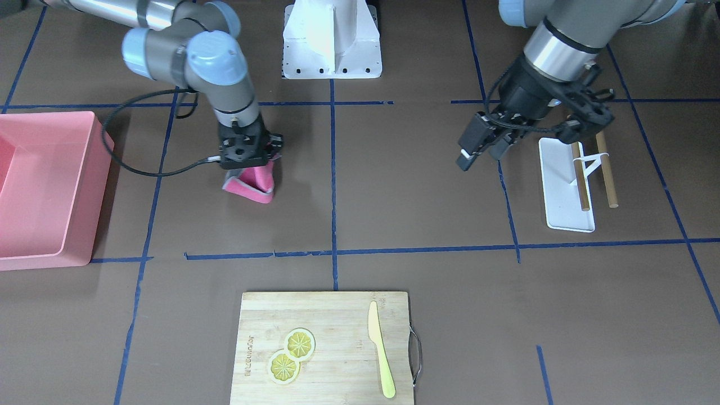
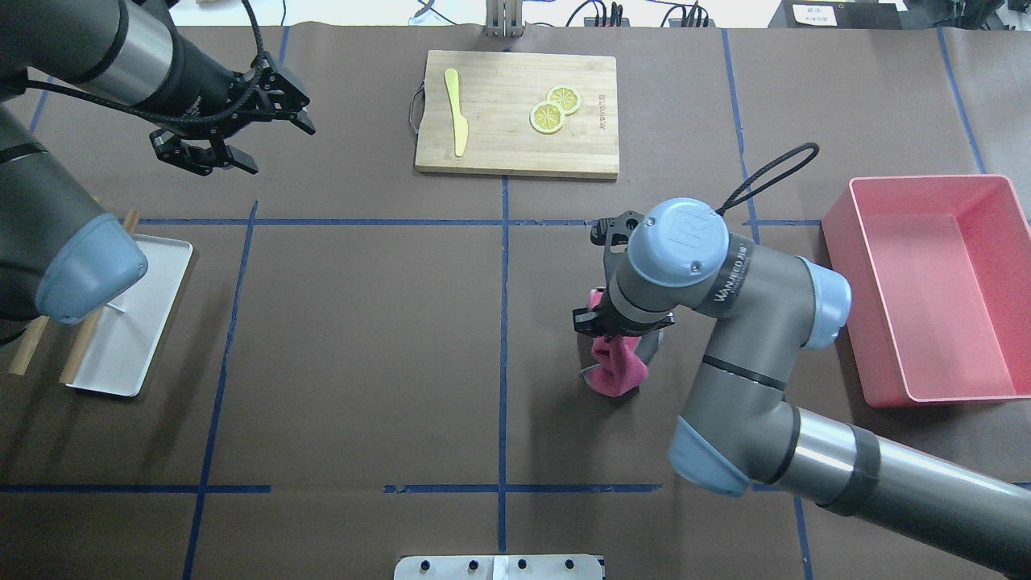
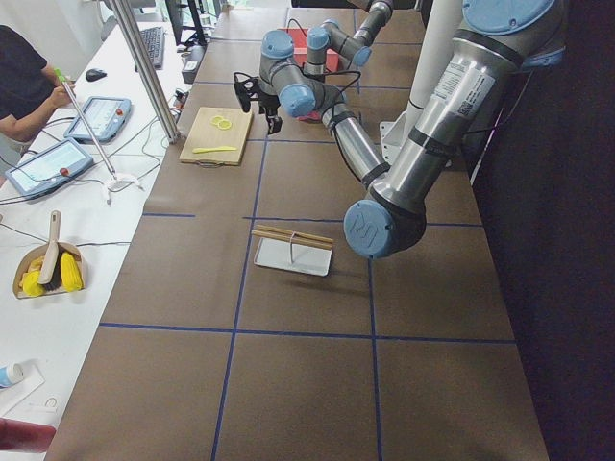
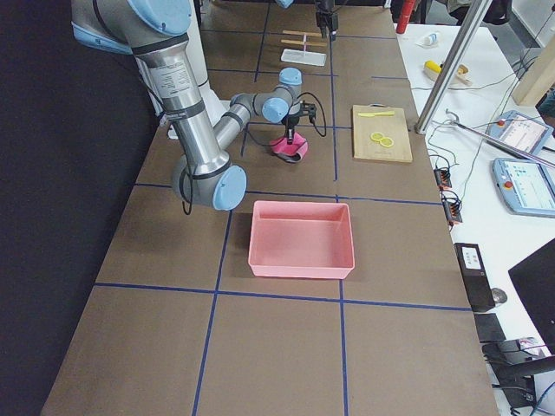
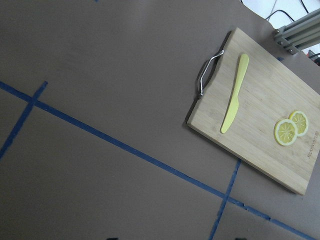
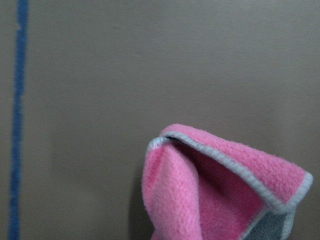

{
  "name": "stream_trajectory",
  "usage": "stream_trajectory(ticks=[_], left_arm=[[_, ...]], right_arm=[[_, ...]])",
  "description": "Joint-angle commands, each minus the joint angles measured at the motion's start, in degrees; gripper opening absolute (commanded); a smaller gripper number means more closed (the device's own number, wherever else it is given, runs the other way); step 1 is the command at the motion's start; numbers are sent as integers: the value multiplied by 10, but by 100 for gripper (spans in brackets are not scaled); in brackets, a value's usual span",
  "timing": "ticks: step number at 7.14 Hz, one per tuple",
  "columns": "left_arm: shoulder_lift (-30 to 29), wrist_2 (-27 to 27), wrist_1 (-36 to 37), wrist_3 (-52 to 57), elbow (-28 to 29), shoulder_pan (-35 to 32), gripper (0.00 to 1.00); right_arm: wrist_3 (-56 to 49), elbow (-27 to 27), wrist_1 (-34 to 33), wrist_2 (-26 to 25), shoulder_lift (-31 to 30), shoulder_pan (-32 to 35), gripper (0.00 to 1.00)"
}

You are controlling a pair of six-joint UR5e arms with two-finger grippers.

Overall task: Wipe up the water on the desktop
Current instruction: 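Wipe the cloth across the table surface with the right gripper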

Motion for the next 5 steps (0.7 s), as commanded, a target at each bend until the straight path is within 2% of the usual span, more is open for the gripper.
stream_trajectory(ticks=[1,2,3,5], left_arm=[[26,-1,55,78,-24,-16,83],[27,0,81,116,-32,-22,83],[30,0,89,130,-32,-30,83],[51,-1,89,135,-41,-31,83]], right_arm=[[57,-58,2,1,82,-16,0],[54,-41,1,4,51,-13,0],[38,16,2,9,-21,6,0],[-64,82,1,34,-132,54,0]])
